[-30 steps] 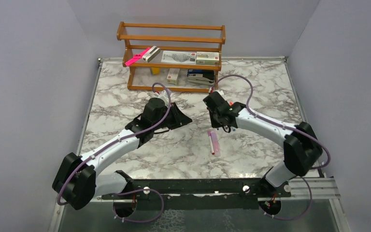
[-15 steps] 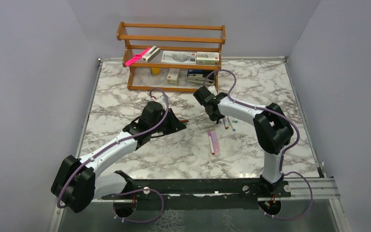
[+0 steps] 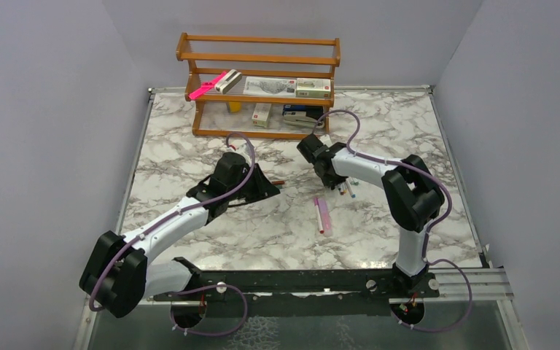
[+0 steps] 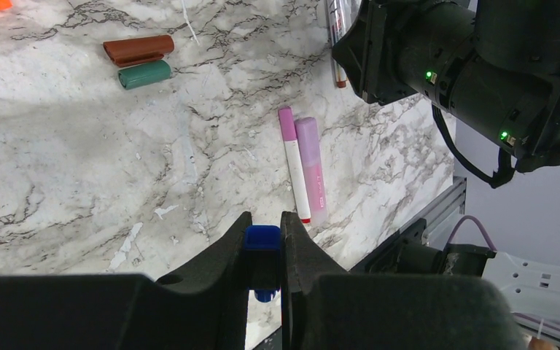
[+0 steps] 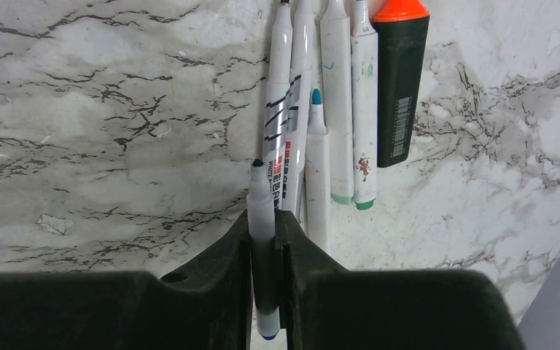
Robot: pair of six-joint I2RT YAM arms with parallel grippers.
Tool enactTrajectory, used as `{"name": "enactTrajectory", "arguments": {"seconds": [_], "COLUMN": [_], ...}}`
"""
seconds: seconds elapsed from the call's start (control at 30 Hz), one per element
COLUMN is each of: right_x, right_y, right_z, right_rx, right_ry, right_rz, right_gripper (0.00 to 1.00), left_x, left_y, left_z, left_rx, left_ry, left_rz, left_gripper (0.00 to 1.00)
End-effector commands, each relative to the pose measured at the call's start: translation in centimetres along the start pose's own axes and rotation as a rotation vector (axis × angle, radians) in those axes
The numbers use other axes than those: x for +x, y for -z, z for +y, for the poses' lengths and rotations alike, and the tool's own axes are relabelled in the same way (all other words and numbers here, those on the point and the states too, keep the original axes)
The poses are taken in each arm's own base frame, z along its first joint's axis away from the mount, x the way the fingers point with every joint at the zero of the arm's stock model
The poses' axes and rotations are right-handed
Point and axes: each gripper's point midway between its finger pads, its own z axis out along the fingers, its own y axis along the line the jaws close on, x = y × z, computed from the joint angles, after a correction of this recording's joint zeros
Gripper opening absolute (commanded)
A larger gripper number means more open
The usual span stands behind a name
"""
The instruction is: Open the pen caps
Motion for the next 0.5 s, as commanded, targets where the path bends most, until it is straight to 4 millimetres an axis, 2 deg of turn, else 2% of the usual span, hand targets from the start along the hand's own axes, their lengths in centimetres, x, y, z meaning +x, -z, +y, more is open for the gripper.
{"name": "enactTrajectory", "arguments": {"seconds": [0.0,0.23,0.47], "right_x": [0.0,0.0,0.2], "right_y": [-0.2,-0.2,0.1], "right_z": [-0.5,-0.2,-0.3], "right_rx": [0.008,-0.020,-0.030], "right_ry": [-0.013,-0.023,-0.035], "right_rz": [-0.008,-0.006,-0.002], "right_gripper": [0.16,0.24,0.25], "left_x": [-0.5,-0.5,-1.2], "left_y": [0.0,-0.1,-0.6], "left_z": [-0.7,-0.6,0.4], "left_rx": [0.028,0.020,-0.011], "left_ry": [-0.017,-0.017,-0.025], "left_rz": [-0.003,-0.001,0.005], "left_gripper": [0.00,0.00,0.00]}}
